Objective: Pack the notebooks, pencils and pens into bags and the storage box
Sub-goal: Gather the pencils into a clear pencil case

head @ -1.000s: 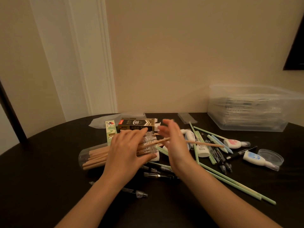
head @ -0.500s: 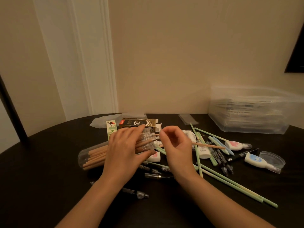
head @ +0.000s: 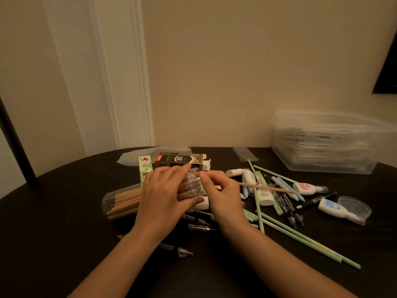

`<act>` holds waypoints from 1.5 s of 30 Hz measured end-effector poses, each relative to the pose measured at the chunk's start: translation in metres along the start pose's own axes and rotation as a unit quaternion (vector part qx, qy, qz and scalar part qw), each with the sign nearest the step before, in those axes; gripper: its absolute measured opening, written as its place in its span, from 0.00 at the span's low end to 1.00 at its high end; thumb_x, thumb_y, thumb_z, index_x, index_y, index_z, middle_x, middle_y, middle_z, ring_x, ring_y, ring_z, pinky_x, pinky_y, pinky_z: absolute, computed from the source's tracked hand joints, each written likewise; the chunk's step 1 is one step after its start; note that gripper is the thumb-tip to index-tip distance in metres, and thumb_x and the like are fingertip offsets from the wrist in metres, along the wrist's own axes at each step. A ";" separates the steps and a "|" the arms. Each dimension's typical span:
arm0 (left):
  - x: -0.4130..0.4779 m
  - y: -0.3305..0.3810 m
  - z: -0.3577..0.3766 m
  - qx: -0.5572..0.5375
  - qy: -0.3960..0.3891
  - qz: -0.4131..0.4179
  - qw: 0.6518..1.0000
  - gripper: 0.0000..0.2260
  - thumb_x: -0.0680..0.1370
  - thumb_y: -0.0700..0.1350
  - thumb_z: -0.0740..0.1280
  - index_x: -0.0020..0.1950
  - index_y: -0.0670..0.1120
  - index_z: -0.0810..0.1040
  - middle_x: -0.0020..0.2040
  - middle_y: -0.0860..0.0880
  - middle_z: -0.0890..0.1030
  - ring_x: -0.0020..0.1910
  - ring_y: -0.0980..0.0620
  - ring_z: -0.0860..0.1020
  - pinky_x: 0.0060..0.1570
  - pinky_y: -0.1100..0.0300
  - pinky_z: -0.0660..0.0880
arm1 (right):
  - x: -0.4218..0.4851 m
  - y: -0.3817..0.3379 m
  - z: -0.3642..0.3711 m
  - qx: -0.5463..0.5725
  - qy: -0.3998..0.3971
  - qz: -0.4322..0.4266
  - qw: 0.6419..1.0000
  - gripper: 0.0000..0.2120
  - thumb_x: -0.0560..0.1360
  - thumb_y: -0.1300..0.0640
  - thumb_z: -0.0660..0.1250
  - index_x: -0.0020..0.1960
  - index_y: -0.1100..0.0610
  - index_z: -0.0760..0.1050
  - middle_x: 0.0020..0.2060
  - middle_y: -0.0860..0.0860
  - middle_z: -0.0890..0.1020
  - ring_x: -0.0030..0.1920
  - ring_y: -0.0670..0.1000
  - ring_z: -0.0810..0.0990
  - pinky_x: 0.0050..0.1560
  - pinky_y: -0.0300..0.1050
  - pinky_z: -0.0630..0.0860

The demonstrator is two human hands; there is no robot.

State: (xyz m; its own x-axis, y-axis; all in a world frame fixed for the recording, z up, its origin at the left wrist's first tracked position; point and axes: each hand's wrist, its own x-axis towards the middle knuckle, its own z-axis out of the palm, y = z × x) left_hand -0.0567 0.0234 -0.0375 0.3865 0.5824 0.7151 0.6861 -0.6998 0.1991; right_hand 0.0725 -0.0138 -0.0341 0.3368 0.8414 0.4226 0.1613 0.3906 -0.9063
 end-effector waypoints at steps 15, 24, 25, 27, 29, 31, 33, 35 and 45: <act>0.007 0.007 0.000 -0.052 0.010 -0.019 0.998 0.34 0.65 0.52 0.77 0.69 0.48 0.71 0.60 0.50 0.78 0.60 0.51 0.71 0.61 0.54 0.61 | 0.009 0.002 -0.008 0.087 -0.012 0.030 0.996 0.08 0.77 0.58 0.64 0.46 0.52 0.82 0.51 0.56 0.79 0.53 0.51 0.78 0.47 0.39 0.78; 0.010 0.008 -0.001 -0.033 -0.007 -0.036 0.999 0.34 0.67 0.55 0.75 0.70 0.52 0.68 0.63 0.52 0.76 0.64 0.50 0.69 0.64 0.56 0.56 | 0.028 -0.006 -0.040 -0.033 0.054 0.064 0.996 0.09 0.78 0.57 0.62 0.42 0.49 0.79 0.38 0.41 0.80 0.41 0.38 0.77 0.39 0.32 0.71; 0.010 0.008 0.000 -0.031 -0.012 -0.035 0.999 0.34 0.67 0.55 0.74 0.71 0.52 0.68 0.64 0.52 0.75 0.65 0.51 0.69 0.64 0.56 0.54 | 0.032 -0.004 -0.045 -0.062 0.049 0.068 0.995 0.08 0.78 0.58 0.63 0.43 0.49 0.78 0.39 0.41 0.79 0.42 0.39 0.76 0.40 0.33 0.70; 0.010 0.009 0.000 -0.030 -0.013 -0.036 0.999 0.34 0.68 0.55 0.74 0.71 0.53 0.67 0.65 0.52 0.74 0.66 0.51 0.67 0.65 0.58 0.52 | 0.043 0.001 -0.055 -0.141 0.026 0.073 0.987 0.08 0.78 0.59 0.63 0.44 0.50 0.78 0.41 0.41 0.78 0.44 0.41 0.75 0.41 0.34 0.69; 0.011 0.009 0.000 -0.029 -0.014 -0.039 0.999 0.34 0.68 0.56 0.73 0.72 0.54 0.66 0.65 0.53 0.74 0.67 0.52 0.67 0.65 0.58 0.52 | 0.054 0.009 -0.065 -0.235 -0.001 0.080 0.969 0.07 0.78 0.60 0.63 0.47 0.51 0.78 0.43 0.42 0.77 0.46 0.42 0.74 0.43 0.36 0.69; 0.011 0.007 0.000 -0.028 -0.011 -0.040 0.999 0.34 0.68 0.55 0.73 0.72 0.54 0.66 0.66 0.53 0.73 0.67 0.52 0.66 0.65 0.57 0.52 | 0.065 0.016 -0.073 -0.343 -0.037 0.091 0.934 0.07 0.78 0.60 0.63 0.52 0.52 0.79 0.47 0.45 0.78 0.47 0.44 0.74 0.47 0.39 0.71; 0.012 0.005 -0.001 -0.023 -0.014 -0.043 0.999 0.33 0.69 0.55 0.73 0.72 0.55 0.65 0.66 0.54 0.73 0.68 0.52 0.66 0.65 0.58 0.52 | 0.075 0.024 -0.079 -0.469 -0.087 0.102 0.873 0.10 0.78 0.60 0.63 0.57 0.53 0.78 0.52 0.49 0.79 0.50 0.48 0.75 0.49 0.42 0.74; 0.012 0.002 -0.001 -0.019 -0.014 -0.043 0.999 0.33 0.69 0.56 0.72 0.72 0.55 0.65 0.67 0.54 0.72 0.67 0.52 0.66 0.65 0.58 0.52 | 0.084 0.030 -0.081 -0.562 -0.137 0.113 0.808 0.12 0.77 0.61 0.63 0.59 0.54 0.77 0.52 0.52 0.79 0.49 0.50 0.77 0.49 0.43 0.75; 0.013 -0.010 -0.008 -0.018 -0.022 -0.065 0.997 0.33 0.69 0.57 0.71 0.72 0.55 0.64 0.67 0.54 0.71 0.68 0.53 0.64 0.68 0.56 0.52 | 0.105 0.021 -0.066 -0.662 -0.149 0.063 0.732 0.07 0.78 0.59 0.61 0.56 0.56 0.70 0.45 0.52 0.73 0.45 0.52 0.73 0.45 0.47 0.73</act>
State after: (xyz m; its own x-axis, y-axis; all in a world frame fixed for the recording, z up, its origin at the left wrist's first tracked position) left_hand -0.0633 0.0343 -0.0248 0.3233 0.6865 0.6513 0.7093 -0.6313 0.3134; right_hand 0.1721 0.0578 -0.0084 0.2408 0.9606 0.1388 0.9703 -0.2350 -0.0574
